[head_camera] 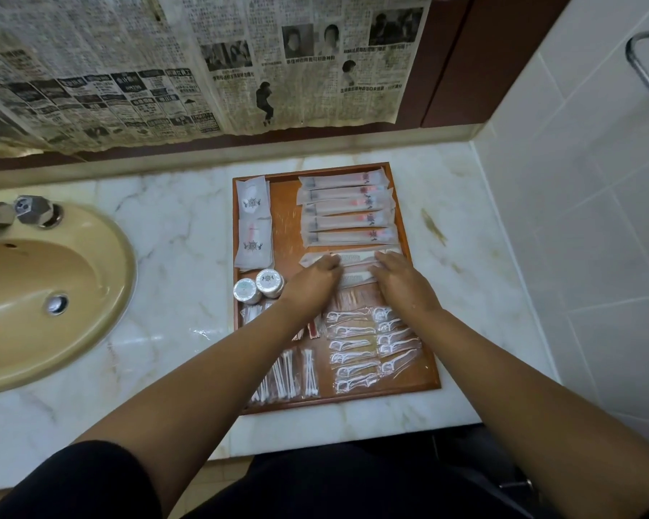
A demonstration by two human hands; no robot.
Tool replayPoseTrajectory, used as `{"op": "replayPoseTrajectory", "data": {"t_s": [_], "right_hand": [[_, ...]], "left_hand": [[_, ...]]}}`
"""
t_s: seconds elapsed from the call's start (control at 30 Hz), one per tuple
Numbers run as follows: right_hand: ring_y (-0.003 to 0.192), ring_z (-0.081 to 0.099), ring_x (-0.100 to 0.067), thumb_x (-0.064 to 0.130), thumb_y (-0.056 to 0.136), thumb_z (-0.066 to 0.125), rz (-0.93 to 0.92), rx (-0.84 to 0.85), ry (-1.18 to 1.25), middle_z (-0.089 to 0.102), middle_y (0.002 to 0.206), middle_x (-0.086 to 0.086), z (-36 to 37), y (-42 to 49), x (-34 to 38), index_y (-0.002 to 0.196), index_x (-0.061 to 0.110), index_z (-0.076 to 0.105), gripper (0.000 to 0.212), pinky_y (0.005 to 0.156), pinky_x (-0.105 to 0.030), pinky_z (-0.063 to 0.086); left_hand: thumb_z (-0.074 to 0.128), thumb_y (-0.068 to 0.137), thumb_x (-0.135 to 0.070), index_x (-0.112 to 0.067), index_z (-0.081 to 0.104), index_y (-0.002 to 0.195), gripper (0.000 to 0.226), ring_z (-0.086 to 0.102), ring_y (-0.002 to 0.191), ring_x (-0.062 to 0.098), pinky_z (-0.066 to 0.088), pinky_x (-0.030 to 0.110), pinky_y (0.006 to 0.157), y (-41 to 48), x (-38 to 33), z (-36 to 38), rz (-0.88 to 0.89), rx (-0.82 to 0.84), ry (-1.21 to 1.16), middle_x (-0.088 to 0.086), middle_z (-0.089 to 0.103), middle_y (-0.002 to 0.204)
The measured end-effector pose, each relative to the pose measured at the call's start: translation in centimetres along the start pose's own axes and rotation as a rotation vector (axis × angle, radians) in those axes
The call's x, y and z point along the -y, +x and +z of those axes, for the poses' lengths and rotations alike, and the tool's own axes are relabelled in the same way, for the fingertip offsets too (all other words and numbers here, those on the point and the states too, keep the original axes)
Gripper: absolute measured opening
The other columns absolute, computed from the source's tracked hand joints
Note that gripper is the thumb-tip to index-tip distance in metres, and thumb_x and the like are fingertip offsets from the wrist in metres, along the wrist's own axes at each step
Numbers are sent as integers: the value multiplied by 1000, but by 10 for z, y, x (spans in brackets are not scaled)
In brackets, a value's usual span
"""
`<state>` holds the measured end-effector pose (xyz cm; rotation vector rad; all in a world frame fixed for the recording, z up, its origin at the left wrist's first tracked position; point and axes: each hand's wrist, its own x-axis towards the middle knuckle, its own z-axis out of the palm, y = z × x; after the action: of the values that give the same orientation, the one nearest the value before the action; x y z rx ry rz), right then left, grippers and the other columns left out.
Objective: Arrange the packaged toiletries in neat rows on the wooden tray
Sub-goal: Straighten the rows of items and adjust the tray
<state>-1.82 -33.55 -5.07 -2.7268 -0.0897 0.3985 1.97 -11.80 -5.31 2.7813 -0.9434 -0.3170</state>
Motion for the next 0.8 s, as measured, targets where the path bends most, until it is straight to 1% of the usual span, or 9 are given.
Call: {"op": "replayPoseTrajectory", "data": {"t_s": [0.1,0.17,0.23,0.33,0.4,0.5,0.6,0.7,0.8], "right_hand": [[139,46,-35,16,98,64,-113,-58,-58,53,148,-13,-5,-9,-1,132,14,66,35,107,-50,48],[133,52,-33,14,96,67,-145,-143,-26,59,142,-12,-14,-20,-1,128,13,69,32,106,-47,49],[131,53,-28,16,96,67,-172,-130,-7,60,140,-9,-24,-39,-4,129,12,68,33,107,-38,45],[140,45,-23,21,98,65,-240,19,-57,51,151,-4,-18,-73,-14,140,15,60,43,112,-29,32],[144,42,-27,23,96,67,-297,75,-142,48,153,-6,-4,-91,-21,143,17,57,48,118,-40,31],[144,42,-29,29,95,70,-311,47,-222,49,151,-5,9,-108,-27,139,23,60,46,120,-56,26],[130,54,-24,26,87,78,-373,-106,-146,61,130,1,8,-125,-27,109,29,77,22,118,-60,26],[108,59,-17,25,79,85,-400,-148,-131,63,104,9,13,-142,-27,90,31,79,14,111,-52,27],[100,58,-15,25,77,88,-329,-129,-163,65,94,11,23,-148,-30,86,31,79,15,105,-47,27]], "left_hand": [[48,105,-14,-6,54,140,36,51,131,33,51,44,100,-5,-5,-3,-1,-30,-50,12,46,151],[56,102,-14,-5,61,134,34,58,127,34,56,45,94,-13,-13,-7,0,-101,-116,15,52,148],[64,97,-16,-6,64,133,37,62,122,36,57,45,92,-28,-26,-13,27,-120,-143,16,56,145],[70,92,-24,-6,65,131,42,63,120,37,49,51,104,-58,-43,-8,163,-112,-123,19,60,139],[67,93,-31,-9,66,130,43,61,123,34,43,57,110,-77,-49,5,238,-97,-30,18,61,138],[48,99,-39,-17,67,130,43,60,127,33,36,63,113,-100,-54,23,264,-89,0,16,60,140],[49,101,-38,-23,72,121,34,59,127,34,32,64,115,-113,-57,32,291,-121,-14,14,63,134],[57,101,-33,-21,77,108,25,61,112,33,37,60,109,-115,-61,32,307,-188,-44,12,67,117],[64,97,-25,-19,75,92,13,57,84,30,40,45,90,-113,-68,27,288,-216,-37,6,61,90]]}}
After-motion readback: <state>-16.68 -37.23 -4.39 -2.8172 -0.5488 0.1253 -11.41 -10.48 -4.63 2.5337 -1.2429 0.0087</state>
